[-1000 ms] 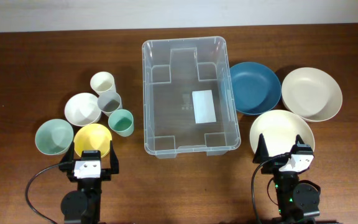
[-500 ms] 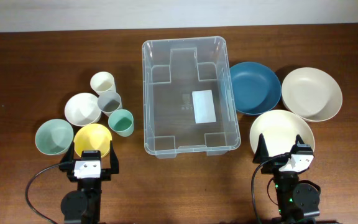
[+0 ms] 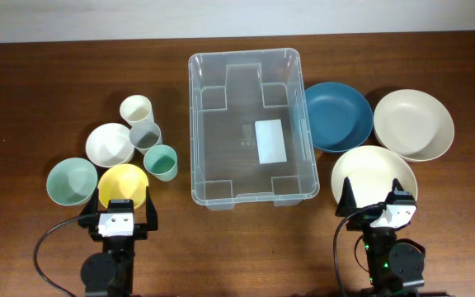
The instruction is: Pack container
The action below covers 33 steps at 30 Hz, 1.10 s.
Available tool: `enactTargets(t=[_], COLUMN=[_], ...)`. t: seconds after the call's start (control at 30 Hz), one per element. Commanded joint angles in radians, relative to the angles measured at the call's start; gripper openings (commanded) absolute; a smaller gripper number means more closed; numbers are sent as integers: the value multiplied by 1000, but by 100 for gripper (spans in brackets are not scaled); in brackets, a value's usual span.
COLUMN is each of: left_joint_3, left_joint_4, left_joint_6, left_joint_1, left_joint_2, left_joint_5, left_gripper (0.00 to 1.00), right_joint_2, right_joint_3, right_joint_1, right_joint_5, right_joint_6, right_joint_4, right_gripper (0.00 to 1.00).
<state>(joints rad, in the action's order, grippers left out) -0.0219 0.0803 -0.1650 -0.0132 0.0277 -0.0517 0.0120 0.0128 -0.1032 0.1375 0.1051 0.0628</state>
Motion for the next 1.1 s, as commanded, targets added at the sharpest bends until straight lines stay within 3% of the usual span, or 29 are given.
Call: enactTargets(t=[0.0, 0.47, 0.7, 0.87, 1.07], left_joint_3=[12, 12, 12, 12, 12], left_joint_4=[0, 0, 0, 0, 0], left_joint_6=[-12, -12, -12, -12, -12], left_joint_1=[4, 4, 4, 4, 4], left_joint_2=[-9, -9, -9, -9, -9], left_joint_5=[11, 11, 11, 11, 11], left_gripper=[100, 100, 100, 99, 99], right_joint_2=[-6, -6, 55, 271, 675], right_joint_3=[-7, -2, 150, 374, 757], right_joint_1=[6, 6, 7, 8, 8], right_joint_5=[5, 39, 67, 146, 155], right_joint_6=[4, 8, 3, 4, 4], right_joint_4=[4, -75, -3, 101, 302], right_gripper=[99, 99, 99, 99, 99])
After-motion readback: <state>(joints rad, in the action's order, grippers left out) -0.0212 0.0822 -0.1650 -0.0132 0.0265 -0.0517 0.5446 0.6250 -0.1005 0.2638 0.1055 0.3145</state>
